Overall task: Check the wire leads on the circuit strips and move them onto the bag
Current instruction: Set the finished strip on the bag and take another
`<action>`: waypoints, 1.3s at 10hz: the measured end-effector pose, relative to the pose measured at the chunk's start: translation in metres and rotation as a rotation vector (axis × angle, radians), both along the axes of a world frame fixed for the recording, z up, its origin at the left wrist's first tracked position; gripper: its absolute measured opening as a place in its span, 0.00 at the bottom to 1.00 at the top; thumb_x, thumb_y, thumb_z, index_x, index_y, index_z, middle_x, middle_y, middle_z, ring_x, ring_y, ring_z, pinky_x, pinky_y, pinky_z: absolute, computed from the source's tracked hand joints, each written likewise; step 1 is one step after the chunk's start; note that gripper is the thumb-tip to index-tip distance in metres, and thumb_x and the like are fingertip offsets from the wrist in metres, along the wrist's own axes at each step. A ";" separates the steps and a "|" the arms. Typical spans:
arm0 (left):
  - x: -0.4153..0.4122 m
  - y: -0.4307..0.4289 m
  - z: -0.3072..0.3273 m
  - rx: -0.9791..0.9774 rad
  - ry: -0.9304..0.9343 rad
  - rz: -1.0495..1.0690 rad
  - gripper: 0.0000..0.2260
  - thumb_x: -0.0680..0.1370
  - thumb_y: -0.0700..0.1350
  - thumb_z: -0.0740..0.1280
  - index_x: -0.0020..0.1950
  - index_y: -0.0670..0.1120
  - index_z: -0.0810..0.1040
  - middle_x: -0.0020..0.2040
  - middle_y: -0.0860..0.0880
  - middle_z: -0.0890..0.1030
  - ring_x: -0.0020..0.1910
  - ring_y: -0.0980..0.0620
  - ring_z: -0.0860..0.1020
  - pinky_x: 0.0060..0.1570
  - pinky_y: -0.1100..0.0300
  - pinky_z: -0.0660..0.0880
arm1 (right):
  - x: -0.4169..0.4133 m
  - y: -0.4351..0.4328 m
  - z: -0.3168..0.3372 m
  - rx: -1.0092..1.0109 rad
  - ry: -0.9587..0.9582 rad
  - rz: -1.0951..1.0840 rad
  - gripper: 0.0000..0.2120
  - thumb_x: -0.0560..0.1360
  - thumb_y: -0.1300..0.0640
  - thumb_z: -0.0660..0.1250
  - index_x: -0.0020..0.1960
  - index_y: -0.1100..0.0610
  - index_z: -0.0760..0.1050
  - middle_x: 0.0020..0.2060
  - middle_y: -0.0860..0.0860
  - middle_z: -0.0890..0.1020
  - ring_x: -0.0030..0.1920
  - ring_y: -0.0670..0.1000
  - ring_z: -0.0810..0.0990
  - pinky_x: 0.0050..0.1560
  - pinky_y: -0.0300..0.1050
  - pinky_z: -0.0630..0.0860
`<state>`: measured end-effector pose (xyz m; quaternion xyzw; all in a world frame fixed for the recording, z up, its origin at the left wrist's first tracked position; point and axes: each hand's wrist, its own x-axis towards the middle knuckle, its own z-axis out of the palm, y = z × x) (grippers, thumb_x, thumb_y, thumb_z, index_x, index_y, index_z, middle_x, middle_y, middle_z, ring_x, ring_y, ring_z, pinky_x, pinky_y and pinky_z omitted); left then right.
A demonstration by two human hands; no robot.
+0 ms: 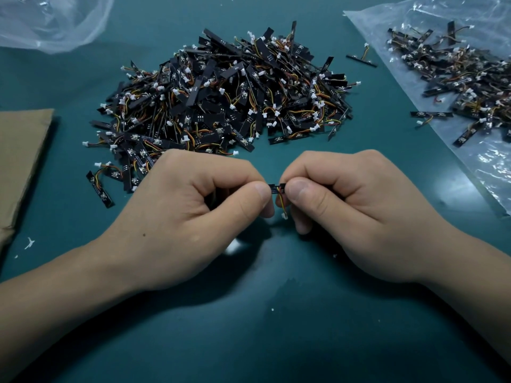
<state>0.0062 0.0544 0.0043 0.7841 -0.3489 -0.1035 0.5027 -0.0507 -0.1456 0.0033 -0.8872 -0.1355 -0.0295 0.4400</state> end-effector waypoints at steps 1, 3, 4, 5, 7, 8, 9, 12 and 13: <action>0.000 0.000 0.000 -0.017 0.016 -0.010 0.10 0.78 0.45 0.65 0.44 0.40 0.80 0.31 0.62 0.75 0.30 0.65 0.74 0.33 0.77 0.67 | 0.000 -0.001 0.000 0.005 -0.001 0.003 0.11 0.83 0.56 0.62 0.44 0.50 0.78 0.31 0.46 0.81 0.31 0.46 0.78 0.35 0.31 0.68; 0.001 -0.001 0.002 0.014 -0.036 -0.024 0.13 0.77 0.48 0.66 0.42 0.38 0.80 0.30 0.59 0.74 0.29 0.63 0.72 0.33 0.75 0.66 | -0.001 0.000 -0.001 -0.006 0.000 0.006 0.10 0.83 0.55 0.62 0.45 0.50 0.79 0.31 0.45 0.81 0.31 0.44 0.78 0.34 0.30 0.67; 0.000 -0.004 0.005 0.003 -0.059 -0.036 0.19 0.74 0.52 0.61 0.40 0.36 0.79 0.30 0.58 0.74 0.28 0.63 0.71 0.33 0.76 0.65 | 0.000 0.000 -0.002 -0.045 -0.011 -0.003 0.10 0.82 0.55 0.62 0.44 0.50 0.79 0.30 0.46 0.80 0.30 0.46 0.78 0.33 0.32 0.67; 0.001 -0.004 0.006 0.010 -0.088 -0.043 0.20 0.74 0.52 0.61 0.40 0.34 0.79 0.30 0.57 0.74 0.29 0.63 0.70 0.33 0.75 0.65 | -0.001 -0.001 -0.002 -0.034 -0.003 0.002 0.10 0.81 0.54 0.62 0.43 0.50 0.77 0.31 0.48 0.80 0.30 0.50 0.76 0.32 0.39 0.68; -0.001 -0.003 0.006 0.001 -0.090 -0.038 0.21 0.75 0.52 0.61 0.41 0.33 0.79 0.30 0.57 0.74 0.29 0.63 0.70 0.33 0.76 0.65 | -0.001 -0.002 -0.002 -0.002 -0.004 0.015 0.10 0.82 0.56 0.63 0.43 0.51 0.77 0.31 0.46 0.81 0.31 0.47 0.77 0.34 0.34 0.68; -0.001 -0.002 0.004 -0.011 -0.073 -0.025 0.20 0.75 0.52 0.61 0.42 0.33 0.79 0.31 0.57 0.75 0.29 0.64 0.71 0.33 0.76 0.65 | -0.001 -0.002 -0.002 0.004 0.003 0.024 0.10 0.82 0.57 0.63 0.43 0.51 0.78 0.31 0.46 0.80 0.31 0.47 0.77 0.34 0.32 0.68; -0.001 -0.001 0.003 0.008 -0.096 -0.032 0.21 0.75 0.51 0.61 0.42 0.33 0.79 0.31 0.55 0.76 0.29 0.63 0.70 0.34 0.75 0.65 | -0.001 -0.002 -0.001 0.017 0.015 0.030 0.11 0.81 0.56 0.64 0.41 0.50 0.77 0.29 0.45 0.78 0.30 0.47 0.75 0.33 0.34 0.67; -0.003 0.000 -0.001 -0.027 0.012 -0.017 0.16 0.76 0.49 0.66 0.46 0.35 0.79 0.32 0.56 0.77 0.30 0.64 0.72 0.34 0.76 0.66 | -0.001 -0.005 0.000 -0.069 0.033 0.123 0.18 0.79 0.48 0.58 0.32 0.50 0.62 0.25 0.51 0.66 0.27 0.51 0.65 0.30 0.47 0.63; 0.000 0.000 0.000 -0.043 0.008 -0.026 0.12 0.78 0.50 0.64 0.55 0.44 0.79 0.36 0.59 0.78 0.33 0.63 0.76 0.36 0.76 0.68 | -0.001 -0.006 -0.001 0.054 -0.034 0.075 0.17 0.79 0.52 0.59 0.32 0.48 0.60 0.25 0.47 0.62 0.27 0.45 0.62 0.30 0.39 0.59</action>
